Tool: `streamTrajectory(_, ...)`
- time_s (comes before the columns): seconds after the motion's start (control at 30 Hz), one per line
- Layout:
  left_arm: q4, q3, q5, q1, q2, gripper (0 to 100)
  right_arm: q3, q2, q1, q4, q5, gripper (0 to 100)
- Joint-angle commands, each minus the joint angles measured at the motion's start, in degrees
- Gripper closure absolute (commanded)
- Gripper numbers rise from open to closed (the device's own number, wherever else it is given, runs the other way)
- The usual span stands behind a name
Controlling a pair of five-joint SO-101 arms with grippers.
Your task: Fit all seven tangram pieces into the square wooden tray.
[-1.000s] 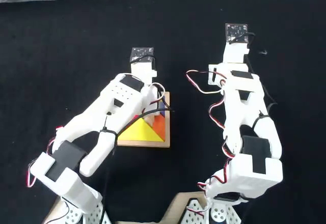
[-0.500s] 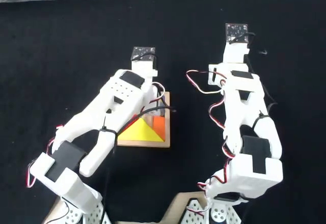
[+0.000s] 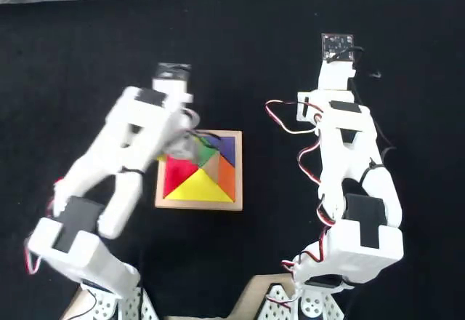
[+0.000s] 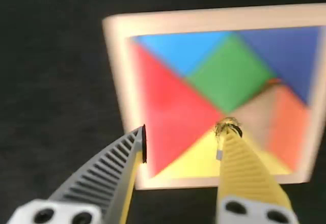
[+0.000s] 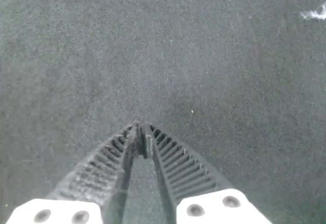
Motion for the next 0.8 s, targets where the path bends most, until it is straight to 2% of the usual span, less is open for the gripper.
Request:
streamTrajectory(0.0, 5.8, -1.19, -6.86, -16.66, -8.0, 76, -1.98, -0.84, -2.46, 0.53, 2.99, 98.7)
streamTrajectory(0.13, -1.41, 9.19, -11.08, -27.21, -16.18, 76, 2.42, -5.41, -6.59, 0.53, 7.91, 98.8)
streamTrajectory(0.3, -11.78, 26.24, -12.13, -32.31, -26.55, 76, 15.08, -23.25, -11.96, 1.23, 9.05, 98.8)
streamTrajectory(0.47, -21.45, 37.32, -11.78, -36.97, -31.03, 76, 19.74, -41.27, -24.62, 14.24, 8.7, 98.8)
streamTrajectory(0.6, -23.21, 37.76, -11.69, -40.13, -29.63, 78, 16.22, -38.81, -33.32, 20.31, 7.65, 98.8)
streamTrajectory(0.77, -26.99, 37.67, -11.69, -39.96, -25.93, 97, 9.45, -25.71, -38.07, 22.86, 4.75, 98.8)
